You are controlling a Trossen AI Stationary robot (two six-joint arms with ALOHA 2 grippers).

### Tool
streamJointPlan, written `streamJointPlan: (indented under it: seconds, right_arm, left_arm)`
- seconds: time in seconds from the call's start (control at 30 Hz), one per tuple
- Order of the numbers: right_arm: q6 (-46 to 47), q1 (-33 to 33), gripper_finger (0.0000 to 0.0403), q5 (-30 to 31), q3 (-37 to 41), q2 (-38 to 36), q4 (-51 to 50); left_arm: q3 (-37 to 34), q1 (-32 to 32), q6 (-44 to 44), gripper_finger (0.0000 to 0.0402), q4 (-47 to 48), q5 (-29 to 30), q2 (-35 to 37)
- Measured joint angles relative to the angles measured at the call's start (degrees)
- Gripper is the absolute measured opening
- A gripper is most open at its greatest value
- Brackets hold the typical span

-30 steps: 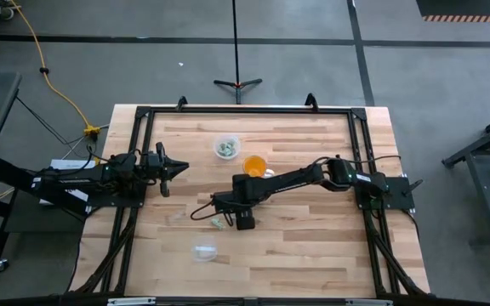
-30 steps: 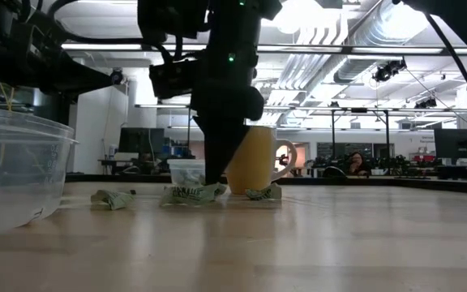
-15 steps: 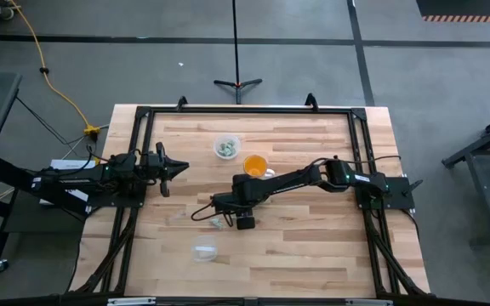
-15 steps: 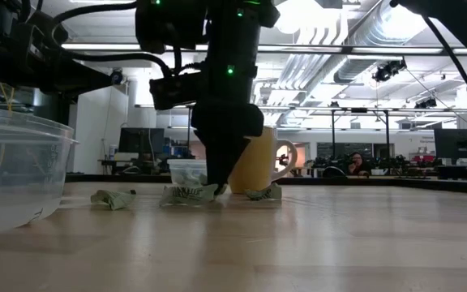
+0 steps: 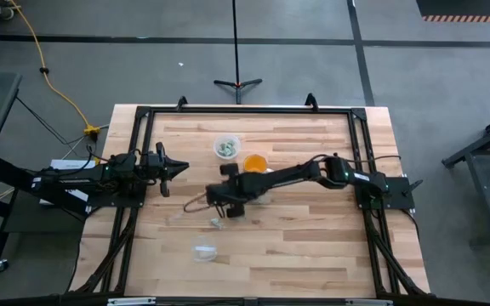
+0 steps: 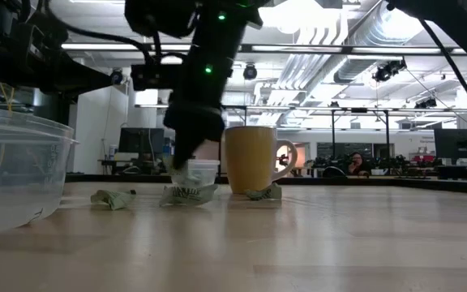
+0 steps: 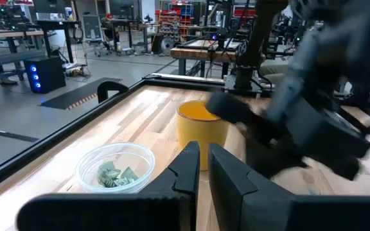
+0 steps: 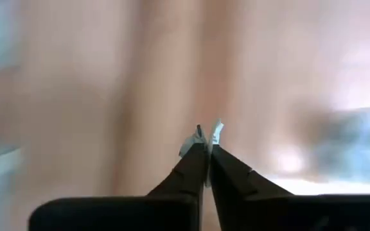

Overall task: Pick and place items into bin
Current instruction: Put the light green stevia packet into the top transparent bin

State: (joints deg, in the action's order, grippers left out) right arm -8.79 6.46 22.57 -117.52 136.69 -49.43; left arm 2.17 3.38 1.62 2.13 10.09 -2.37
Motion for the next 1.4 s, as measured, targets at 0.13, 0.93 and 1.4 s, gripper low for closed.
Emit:
streamJointPlan:
  seconds: [0.13,0.93,1.4]
  right_arm:
    - [-4.64,-3.23,0.0003,7.04,-3.06,-0.16,2.29]
    - [-5.45,-17.0,0.0095,-7.81,-7.16,-0.27,1.5]
    - [-3.01,-4.12,0.0188,-26.35,-14.0,-2.69,-20.03]
  left_arm:
    - [0.0,-0.01,0.01,0.0067,0.0,0.0,-0.01]
    - [0.0,-0.01,0.01,0.0067,-0.04,0.0,-0.02]
    - [0.0,-0.02,0.01,0.0067,-0.02,0.0,-0.01]
